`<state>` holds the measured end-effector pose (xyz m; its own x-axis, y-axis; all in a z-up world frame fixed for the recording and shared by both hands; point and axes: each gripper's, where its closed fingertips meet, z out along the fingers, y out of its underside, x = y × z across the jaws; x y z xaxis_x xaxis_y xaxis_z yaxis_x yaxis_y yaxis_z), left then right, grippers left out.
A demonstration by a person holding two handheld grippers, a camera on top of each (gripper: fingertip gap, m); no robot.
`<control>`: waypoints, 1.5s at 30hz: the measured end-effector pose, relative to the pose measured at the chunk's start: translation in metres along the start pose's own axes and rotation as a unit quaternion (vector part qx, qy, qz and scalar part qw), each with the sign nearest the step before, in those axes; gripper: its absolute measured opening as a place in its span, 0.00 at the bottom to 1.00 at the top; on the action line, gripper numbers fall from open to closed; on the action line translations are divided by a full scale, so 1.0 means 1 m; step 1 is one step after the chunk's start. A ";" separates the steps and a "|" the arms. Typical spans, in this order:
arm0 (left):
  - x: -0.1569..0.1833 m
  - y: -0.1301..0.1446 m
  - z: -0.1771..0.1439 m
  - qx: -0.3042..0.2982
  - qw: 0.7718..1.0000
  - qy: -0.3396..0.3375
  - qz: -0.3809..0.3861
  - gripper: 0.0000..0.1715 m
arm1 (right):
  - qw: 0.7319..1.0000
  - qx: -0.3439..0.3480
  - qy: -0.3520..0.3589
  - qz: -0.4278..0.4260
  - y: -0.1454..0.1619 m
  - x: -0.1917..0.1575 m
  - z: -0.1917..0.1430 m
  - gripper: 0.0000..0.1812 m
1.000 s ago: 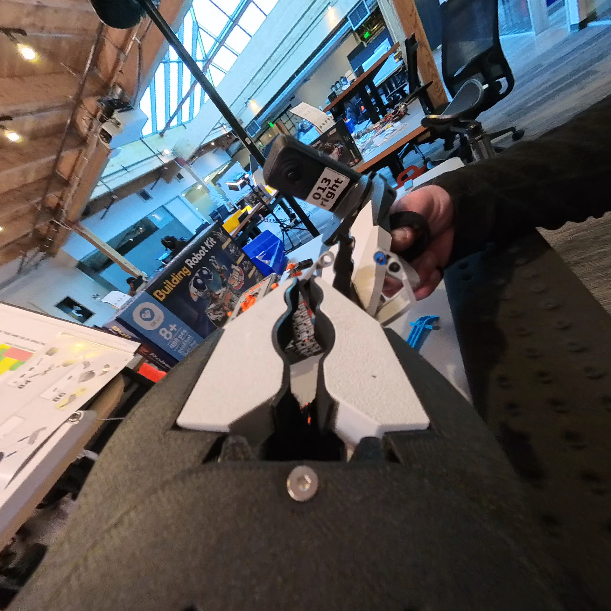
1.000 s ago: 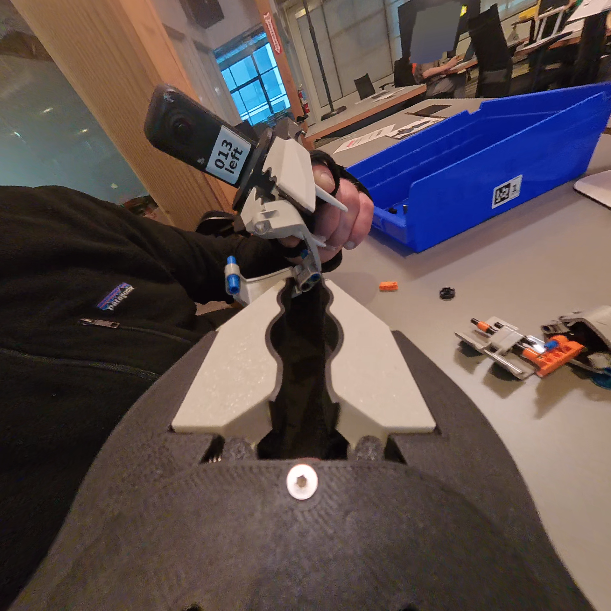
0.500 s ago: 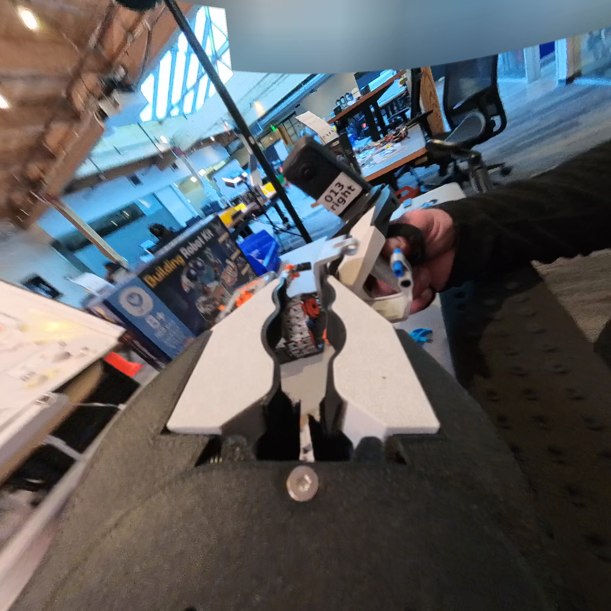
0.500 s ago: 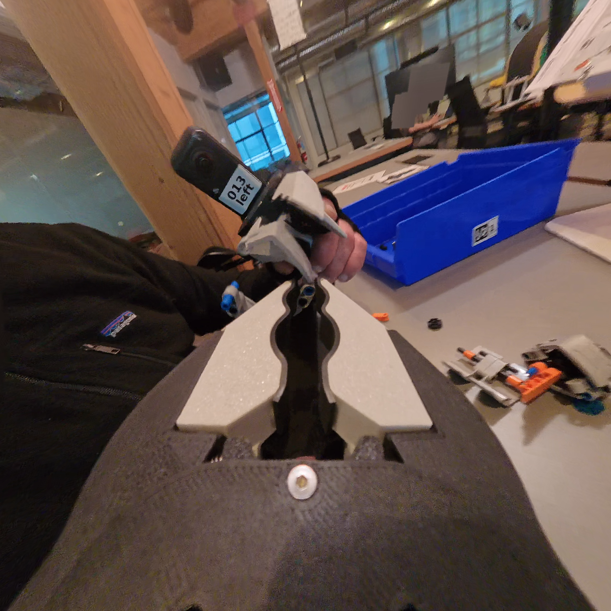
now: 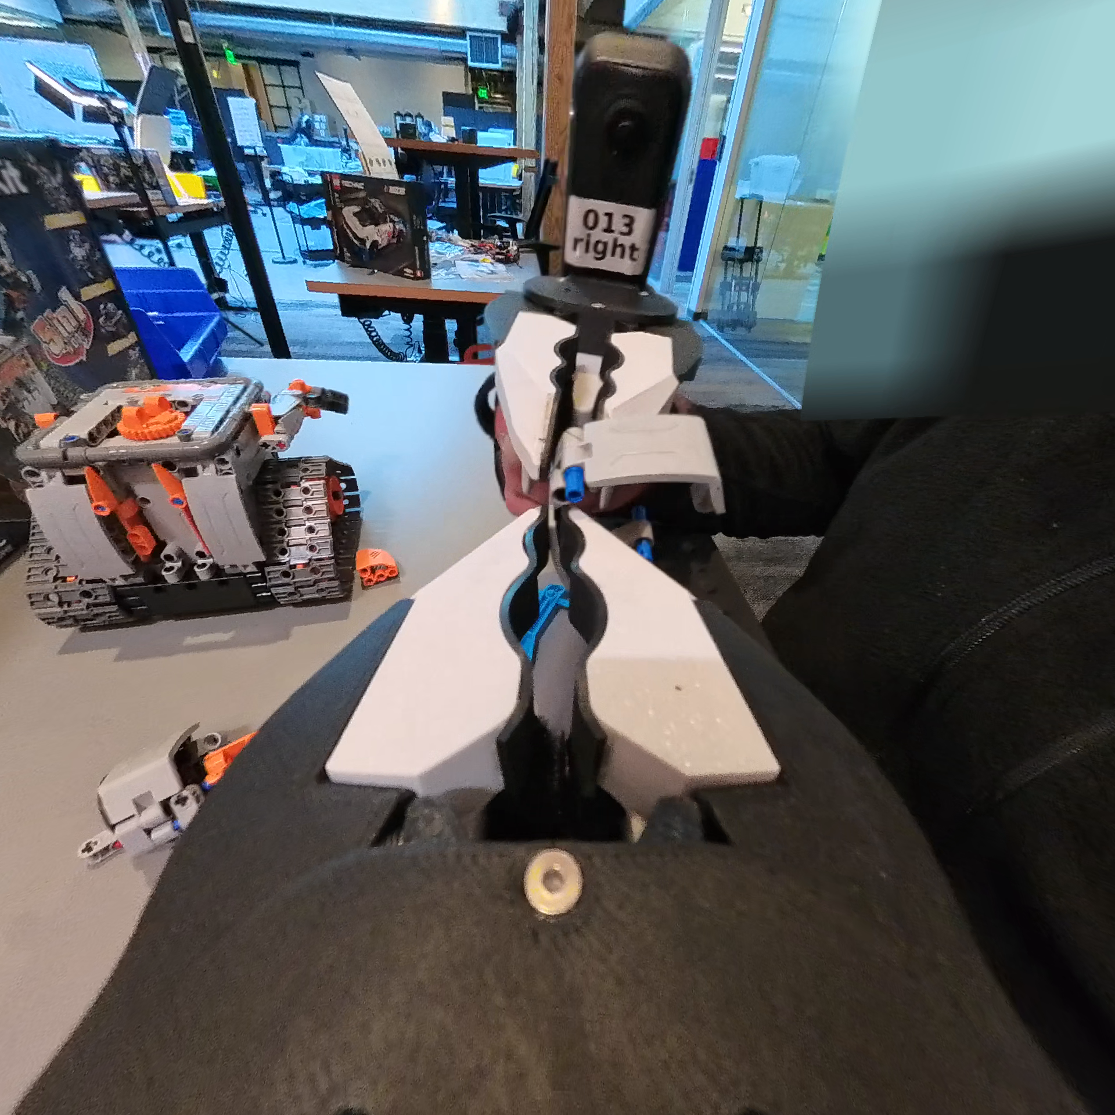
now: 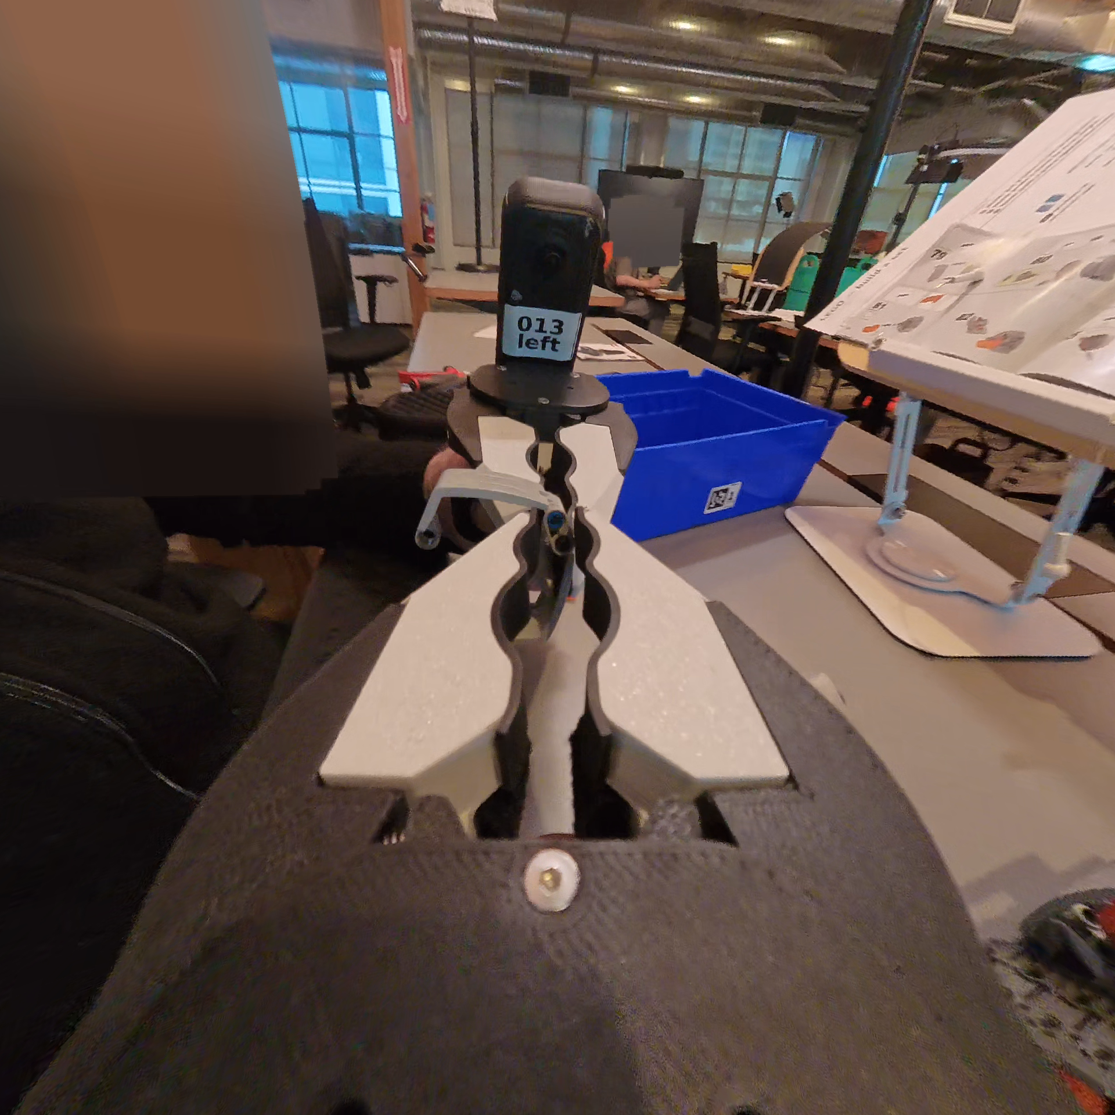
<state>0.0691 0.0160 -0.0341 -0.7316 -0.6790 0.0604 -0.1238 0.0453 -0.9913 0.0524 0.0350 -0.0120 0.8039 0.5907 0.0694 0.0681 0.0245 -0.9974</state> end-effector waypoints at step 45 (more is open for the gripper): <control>0.005 -0.007 -0.005 -0.005 0.990 -0.060 0.124 0.04 | 0.988 -0.080 0.012 -0.133 0.010 -0.008 -0.018 0.02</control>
<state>0.0625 0.0162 -0.0265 -0.6556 -0.7282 -0.1998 0.0432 0.2280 -0.9727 0.0573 0.0161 -0.0223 0.7590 0.5607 0.3310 0.3702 0.0466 -0.9278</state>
